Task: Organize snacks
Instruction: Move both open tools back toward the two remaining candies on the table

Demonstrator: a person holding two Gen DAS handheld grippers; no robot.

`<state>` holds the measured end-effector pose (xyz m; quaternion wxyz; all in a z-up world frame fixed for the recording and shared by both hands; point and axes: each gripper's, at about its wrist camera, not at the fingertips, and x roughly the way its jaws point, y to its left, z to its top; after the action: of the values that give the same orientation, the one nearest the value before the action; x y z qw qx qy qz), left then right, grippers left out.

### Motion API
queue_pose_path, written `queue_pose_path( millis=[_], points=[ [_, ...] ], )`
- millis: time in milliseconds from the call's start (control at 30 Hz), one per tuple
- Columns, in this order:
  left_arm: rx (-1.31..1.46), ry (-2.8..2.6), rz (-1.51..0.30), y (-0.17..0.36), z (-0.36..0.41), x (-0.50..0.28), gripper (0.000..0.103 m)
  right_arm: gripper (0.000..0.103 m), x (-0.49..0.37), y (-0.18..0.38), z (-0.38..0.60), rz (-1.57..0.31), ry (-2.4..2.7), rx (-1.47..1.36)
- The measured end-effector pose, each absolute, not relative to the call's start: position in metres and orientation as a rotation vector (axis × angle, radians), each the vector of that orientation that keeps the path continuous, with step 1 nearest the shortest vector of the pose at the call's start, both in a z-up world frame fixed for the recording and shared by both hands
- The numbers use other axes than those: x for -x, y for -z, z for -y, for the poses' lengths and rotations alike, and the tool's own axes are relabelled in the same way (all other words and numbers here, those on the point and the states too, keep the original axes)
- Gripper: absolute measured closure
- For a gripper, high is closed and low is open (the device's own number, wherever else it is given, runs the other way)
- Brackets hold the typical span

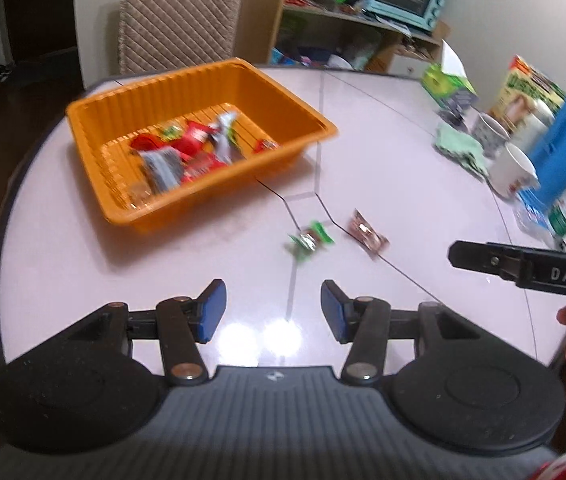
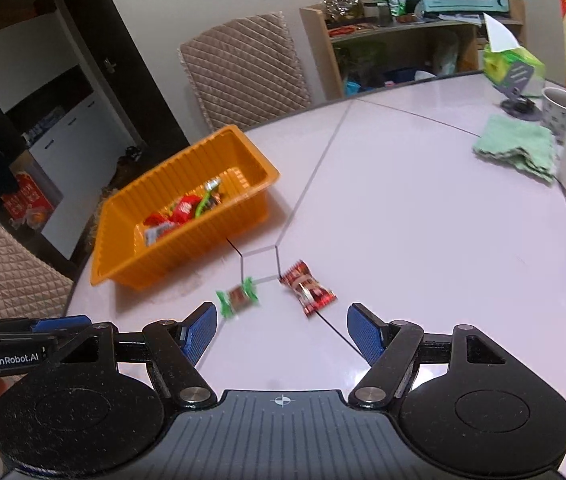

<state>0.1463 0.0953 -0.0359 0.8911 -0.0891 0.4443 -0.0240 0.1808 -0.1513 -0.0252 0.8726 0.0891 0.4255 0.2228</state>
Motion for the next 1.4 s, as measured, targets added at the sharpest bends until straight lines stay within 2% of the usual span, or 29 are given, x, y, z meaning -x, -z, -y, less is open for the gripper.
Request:
queue_pose_path(
  millis=[633,1400],
  points=[
    [0.145,0.110,-0.981,0.056,-0.060,-0.121,0.055,0.031,-0.133,0.046,0.158,-0.957,-0.422,-0.101],
    [0.043,0.129,-0.988,0.081,-0.061,-0.162,0.055,0.031,-0.160,0.067,0.139,-0.958,-0.433,-0.030]
  ],
)
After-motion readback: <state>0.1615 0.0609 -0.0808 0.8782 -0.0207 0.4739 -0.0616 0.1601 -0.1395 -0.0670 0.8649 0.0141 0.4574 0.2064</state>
